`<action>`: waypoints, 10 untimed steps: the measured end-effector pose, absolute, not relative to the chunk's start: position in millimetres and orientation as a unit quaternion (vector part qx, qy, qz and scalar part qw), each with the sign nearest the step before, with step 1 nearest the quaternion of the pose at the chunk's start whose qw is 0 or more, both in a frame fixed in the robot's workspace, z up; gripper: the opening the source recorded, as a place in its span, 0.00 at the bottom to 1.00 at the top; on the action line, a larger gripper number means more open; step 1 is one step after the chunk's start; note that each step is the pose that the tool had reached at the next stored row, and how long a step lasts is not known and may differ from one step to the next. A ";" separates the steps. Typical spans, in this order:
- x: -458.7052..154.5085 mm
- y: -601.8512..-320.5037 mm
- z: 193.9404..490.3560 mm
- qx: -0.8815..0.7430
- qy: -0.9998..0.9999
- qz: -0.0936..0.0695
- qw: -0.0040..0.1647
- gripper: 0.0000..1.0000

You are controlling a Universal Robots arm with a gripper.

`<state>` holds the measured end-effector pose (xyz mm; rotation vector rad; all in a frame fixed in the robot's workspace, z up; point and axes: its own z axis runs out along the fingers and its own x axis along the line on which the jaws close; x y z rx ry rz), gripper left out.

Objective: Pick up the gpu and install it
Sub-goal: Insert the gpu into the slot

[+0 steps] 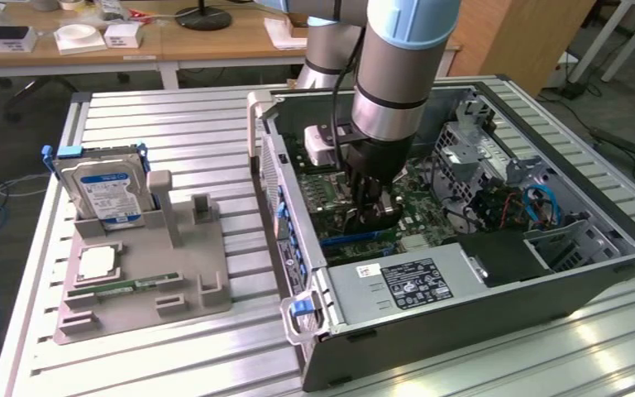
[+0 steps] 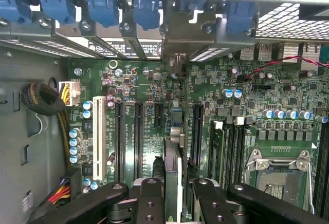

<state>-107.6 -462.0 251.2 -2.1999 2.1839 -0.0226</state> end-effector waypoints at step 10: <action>-107.5 -461.9 249.5 -0.710 0.704 -0.007 0.021 0.26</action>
